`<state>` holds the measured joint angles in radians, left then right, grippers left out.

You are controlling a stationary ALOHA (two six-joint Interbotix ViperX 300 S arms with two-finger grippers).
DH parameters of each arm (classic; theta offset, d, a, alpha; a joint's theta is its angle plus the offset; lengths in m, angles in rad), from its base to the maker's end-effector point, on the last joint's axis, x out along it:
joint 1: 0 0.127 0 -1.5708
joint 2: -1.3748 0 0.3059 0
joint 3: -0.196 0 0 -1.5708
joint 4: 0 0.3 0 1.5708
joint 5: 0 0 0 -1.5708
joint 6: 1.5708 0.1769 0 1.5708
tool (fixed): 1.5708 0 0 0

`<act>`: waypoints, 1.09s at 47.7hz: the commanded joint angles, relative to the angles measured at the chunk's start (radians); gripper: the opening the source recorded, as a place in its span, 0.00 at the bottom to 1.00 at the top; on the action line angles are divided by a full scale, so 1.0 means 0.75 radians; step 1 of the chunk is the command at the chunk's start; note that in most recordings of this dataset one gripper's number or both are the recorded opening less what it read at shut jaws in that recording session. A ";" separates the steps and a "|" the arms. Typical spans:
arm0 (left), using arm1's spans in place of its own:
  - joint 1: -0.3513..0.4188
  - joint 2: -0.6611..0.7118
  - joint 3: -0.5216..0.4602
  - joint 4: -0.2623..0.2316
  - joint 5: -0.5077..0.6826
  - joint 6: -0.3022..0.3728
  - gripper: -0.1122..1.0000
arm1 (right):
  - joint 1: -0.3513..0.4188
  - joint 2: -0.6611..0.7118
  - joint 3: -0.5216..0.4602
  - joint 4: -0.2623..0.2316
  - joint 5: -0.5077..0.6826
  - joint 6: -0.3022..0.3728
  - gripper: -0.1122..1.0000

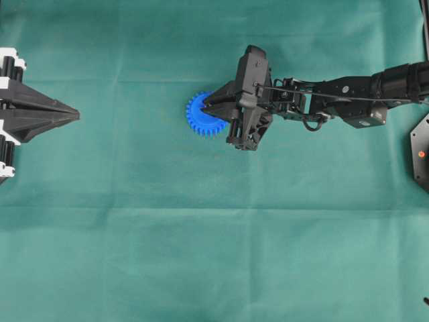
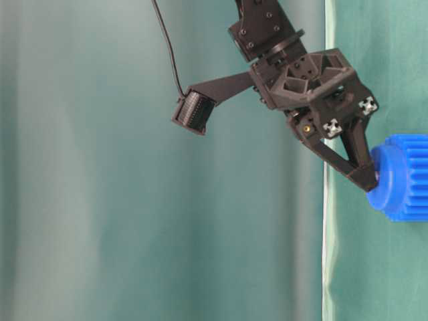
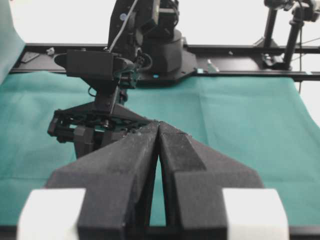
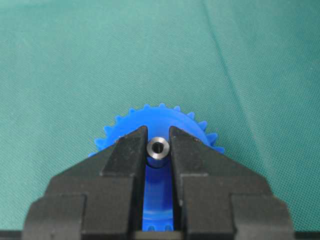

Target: Insert the shaft placed at a random location into the center hole of the medium gear at another random location.

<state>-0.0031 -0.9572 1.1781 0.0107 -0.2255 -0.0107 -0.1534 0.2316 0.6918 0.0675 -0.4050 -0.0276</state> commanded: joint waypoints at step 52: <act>0.002 0.010 -0.029 0.004 -0.006 -0.002 0.10 | -0.004 -0.276 -0.006 -0.002 0.045 -0.016 0.85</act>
<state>-0.0015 -0.9572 1.1766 0.0107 -0.2255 -0.0107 -0.1580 0.0936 0.6934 0.0675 -0.3850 -0.0276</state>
